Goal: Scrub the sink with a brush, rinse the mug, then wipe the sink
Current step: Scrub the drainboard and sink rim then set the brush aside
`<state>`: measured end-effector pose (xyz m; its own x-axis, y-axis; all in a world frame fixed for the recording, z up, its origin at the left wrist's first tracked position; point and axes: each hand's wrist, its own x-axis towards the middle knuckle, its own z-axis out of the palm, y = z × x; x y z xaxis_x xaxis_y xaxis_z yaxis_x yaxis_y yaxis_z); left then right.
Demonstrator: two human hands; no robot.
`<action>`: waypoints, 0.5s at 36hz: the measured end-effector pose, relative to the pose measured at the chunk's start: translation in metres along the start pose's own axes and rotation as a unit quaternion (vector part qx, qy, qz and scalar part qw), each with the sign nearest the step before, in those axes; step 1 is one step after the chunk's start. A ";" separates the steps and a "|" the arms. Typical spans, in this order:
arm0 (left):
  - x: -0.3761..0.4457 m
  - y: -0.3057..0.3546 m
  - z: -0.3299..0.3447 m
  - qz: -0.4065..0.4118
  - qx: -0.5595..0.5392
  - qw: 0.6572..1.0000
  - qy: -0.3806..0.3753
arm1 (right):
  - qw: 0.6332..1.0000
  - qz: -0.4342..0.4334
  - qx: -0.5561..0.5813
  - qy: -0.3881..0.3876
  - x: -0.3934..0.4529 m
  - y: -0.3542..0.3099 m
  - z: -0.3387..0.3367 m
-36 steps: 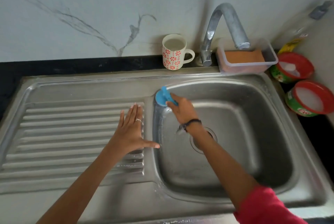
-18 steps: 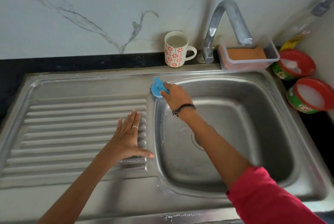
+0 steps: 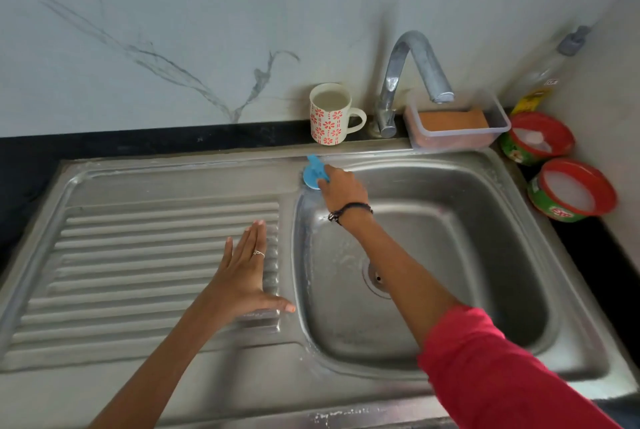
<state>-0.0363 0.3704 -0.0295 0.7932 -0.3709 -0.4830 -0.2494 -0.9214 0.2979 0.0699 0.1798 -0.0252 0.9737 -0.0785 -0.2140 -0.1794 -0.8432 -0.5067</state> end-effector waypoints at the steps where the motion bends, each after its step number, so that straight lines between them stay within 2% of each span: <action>1: -0.001 0.001 0.000 0.005 0.004 1.000 0.003 | 1.000 0.008 0.005 0.009 0.001 0.007 -0.003; 6: 0.003 0.016 0.000 0.033 0.003 0.999 0.023 | 0.977 0.055 0.203 0.030 -0.030 0.040 -0.014; 12: 0.006 0.052 0.005 0.070 0.018 0.996 0.054 | 0.927 0.140 0.341 0.074 -0.092 0.074 -0.032; 18: 0.018 0.099 0.016 0.137 -0.002 0.990 0.032 | 0.924 0.152 0.323 0.134 -0.147 0.125 -0.084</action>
<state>-0.0556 0.2703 -0.0219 0.7295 -0.5986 -0.3309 -0.4578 -0.7867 0.4141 -0.0836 0.0412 0.0136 0.8490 -0.4608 -0.2585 -0.4128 -0.2730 -0.8689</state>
